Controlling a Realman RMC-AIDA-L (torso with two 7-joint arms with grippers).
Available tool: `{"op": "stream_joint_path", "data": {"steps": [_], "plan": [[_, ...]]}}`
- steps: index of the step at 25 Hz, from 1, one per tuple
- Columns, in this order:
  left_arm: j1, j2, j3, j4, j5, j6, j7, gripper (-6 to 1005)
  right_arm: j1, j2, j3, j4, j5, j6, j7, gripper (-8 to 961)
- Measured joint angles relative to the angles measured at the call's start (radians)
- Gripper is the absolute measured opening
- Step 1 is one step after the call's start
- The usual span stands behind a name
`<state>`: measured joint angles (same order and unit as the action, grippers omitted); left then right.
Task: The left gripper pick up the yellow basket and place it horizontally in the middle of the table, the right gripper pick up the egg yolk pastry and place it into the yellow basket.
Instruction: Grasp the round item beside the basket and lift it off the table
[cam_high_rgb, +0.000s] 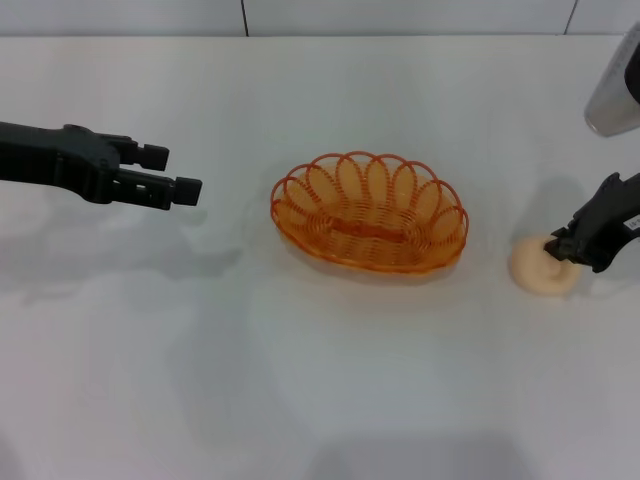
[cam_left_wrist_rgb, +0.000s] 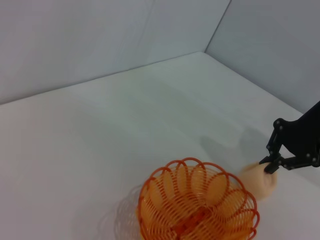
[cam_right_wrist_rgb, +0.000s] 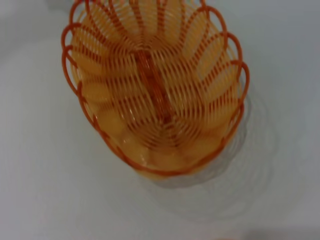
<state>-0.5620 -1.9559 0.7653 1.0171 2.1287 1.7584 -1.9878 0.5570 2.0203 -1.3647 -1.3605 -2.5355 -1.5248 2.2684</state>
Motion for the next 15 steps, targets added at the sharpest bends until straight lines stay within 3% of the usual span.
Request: {"op": "stream_joint_path", "data": {"steps": [15], "plan": [[0.012, 0.000, -0.002, 0.000, -0.004, -0.004, 0.012, 877, 0.002, -0.004, 0.009, -0.230, 0.109, -0.042, 0.039, 30]]}}
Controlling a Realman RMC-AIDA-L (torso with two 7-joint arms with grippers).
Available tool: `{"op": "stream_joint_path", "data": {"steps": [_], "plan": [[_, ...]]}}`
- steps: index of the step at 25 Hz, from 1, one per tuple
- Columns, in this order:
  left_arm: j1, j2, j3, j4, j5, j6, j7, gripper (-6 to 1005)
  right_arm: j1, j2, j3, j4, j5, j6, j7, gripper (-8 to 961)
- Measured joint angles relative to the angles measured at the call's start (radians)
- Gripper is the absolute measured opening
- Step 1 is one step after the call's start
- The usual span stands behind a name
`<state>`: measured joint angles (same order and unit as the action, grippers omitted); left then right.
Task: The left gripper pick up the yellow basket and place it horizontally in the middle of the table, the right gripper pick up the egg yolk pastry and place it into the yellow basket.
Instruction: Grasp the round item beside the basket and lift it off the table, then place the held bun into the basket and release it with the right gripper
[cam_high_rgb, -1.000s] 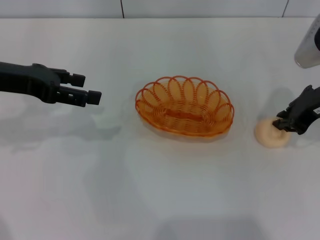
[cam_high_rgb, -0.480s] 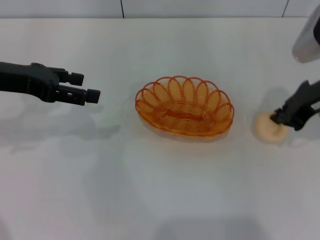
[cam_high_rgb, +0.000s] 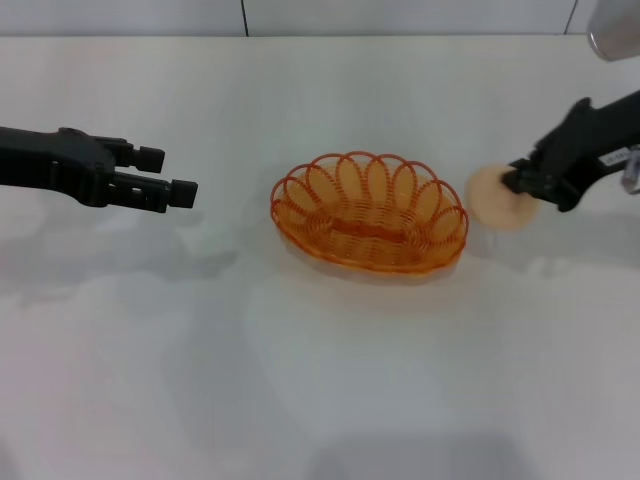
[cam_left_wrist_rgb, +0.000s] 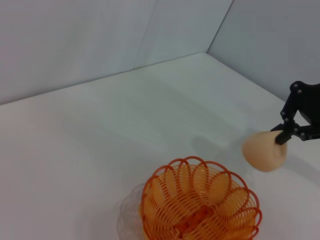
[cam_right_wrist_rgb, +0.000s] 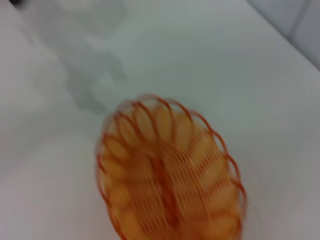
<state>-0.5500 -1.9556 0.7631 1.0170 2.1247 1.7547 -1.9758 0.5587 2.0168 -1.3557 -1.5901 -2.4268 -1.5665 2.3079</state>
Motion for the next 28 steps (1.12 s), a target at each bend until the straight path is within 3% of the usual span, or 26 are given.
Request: {"op": "stream_joint_path", "data": {"steps": [7, 16, 28], "plan": [[0.000, 0.000, -0.001, 0.000, -0.001, -0.007, 0.000, 876, 0.001, 0.001, -0.066, 0.008, 0.111, 0.070, -0.045, 29], [-0.001, 0.000, -0.001, 0.000, -0.002, -0.010, 0.003, 878, 0.010, 0.002, -0.186, 0.082, 0.139, 0.256, -0.087, 27], [-0.001, 0.000, -0.001, -0.001, -0.002, -0.022, 0.005, 876, 0.035, 0.004, -0.277, 0.160, 0.157, 0.379, -0.102, 27]]}}
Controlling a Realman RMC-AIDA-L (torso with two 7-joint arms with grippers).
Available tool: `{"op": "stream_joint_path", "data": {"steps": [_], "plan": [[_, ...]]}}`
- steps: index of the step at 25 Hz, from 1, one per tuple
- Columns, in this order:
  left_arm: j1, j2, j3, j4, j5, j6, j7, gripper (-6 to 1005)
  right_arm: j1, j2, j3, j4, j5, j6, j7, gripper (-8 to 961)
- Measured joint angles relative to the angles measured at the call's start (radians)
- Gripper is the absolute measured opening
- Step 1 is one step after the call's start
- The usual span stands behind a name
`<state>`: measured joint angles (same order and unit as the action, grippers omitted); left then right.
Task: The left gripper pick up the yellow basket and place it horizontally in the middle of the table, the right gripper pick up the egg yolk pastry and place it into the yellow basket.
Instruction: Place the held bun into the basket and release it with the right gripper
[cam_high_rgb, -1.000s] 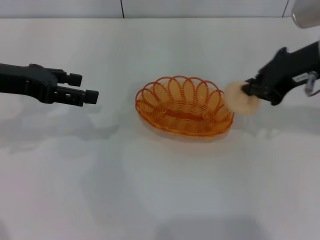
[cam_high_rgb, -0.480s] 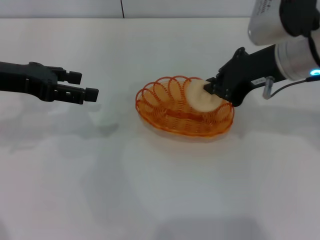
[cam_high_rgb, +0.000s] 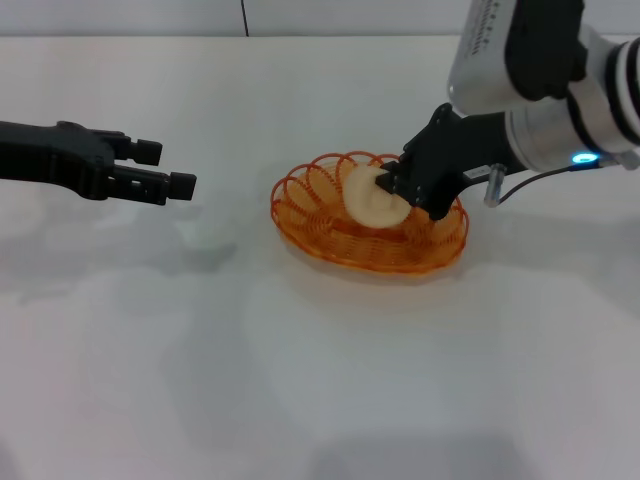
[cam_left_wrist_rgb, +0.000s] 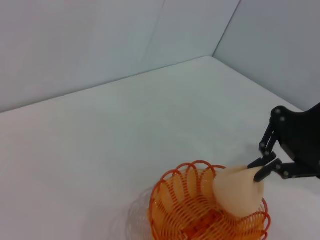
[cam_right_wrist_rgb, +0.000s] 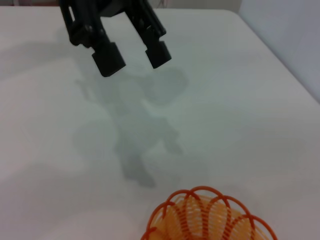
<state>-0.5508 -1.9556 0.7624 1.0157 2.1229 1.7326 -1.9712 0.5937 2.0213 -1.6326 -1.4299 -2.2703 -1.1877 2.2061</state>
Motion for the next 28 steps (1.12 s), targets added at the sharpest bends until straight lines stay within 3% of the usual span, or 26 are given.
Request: {"op": "stream_joint_path", "data": {"steps": [21, 28], "plan": [[-0.001, 0.000, 0.000, -0.014, 0.000, -0.001, 0.000, 876, 0.009, -0.001, -0.002, 0.028, 0.028, 0.032, -0.003, 132], [0.000, -0.001, -0.016, -0.014, 0.000, -0.001, 0.001, 878, -0.029, -0.002, 0.029, -0.019, 0.044, 0.035, -0.001, 399]]}}
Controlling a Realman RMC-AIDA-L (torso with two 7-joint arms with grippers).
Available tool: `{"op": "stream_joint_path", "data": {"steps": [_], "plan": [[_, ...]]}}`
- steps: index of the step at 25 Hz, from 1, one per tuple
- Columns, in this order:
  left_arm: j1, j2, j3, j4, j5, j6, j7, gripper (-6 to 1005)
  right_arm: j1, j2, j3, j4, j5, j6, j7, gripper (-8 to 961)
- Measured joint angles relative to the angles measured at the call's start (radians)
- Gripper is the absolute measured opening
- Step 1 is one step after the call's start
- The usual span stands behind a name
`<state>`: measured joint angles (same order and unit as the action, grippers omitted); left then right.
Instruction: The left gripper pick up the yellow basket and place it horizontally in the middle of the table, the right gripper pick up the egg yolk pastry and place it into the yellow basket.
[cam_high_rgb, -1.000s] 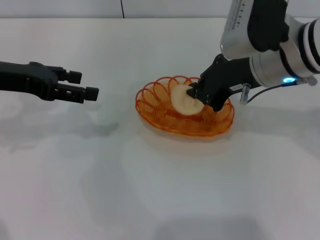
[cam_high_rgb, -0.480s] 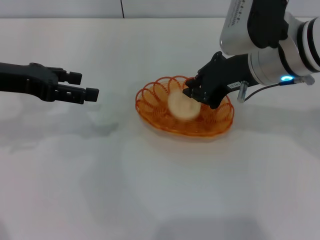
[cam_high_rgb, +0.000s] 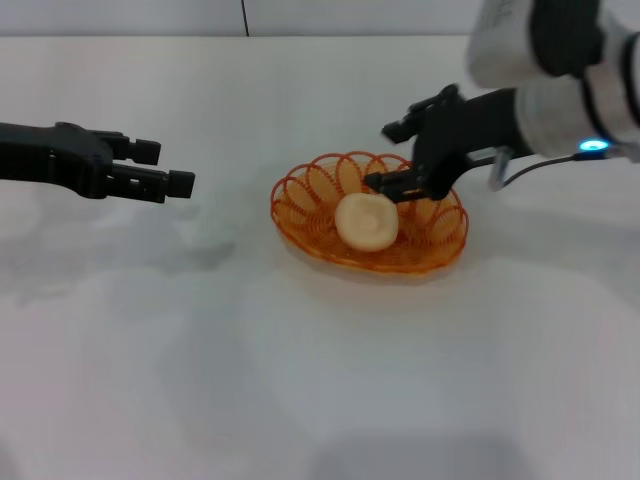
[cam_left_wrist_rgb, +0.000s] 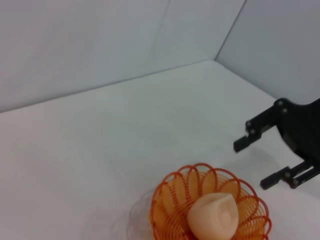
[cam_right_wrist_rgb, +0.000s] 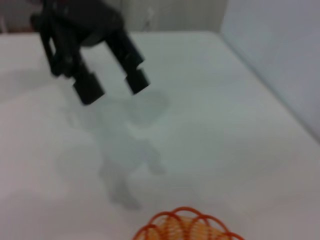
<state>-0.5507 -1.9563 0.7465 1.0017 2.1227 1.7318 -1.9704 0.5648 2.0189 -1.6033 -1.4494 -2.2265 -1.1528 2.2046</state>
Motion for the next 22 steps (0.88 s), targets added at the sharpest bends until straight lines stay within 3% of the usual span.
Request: {"op": "stream_joint_path", "data": {"steps": [9, 16, 22], "plan": [[0.036, 0.006, -0.007, 0.004, -0.048, 0.004, 0.024, 876, -0.166, -0.006, 0.131, -0.122, 0.046, -0.029, -0.019, 768], [0.064, 0.006, -0.009, 0.009, -0.052, 0.009, 0.052, 877, -0.252, -0.009, 0.263, -0.150, 0.133, -0.137, -0.054, 849], [0.078, 0.001, -0.009, 0.007, -0.053, 0.014, 0.085, 878, -0.280, -0.010, 0.304, -0.147, 0.162, -0.234, -0.118, 862]]}}
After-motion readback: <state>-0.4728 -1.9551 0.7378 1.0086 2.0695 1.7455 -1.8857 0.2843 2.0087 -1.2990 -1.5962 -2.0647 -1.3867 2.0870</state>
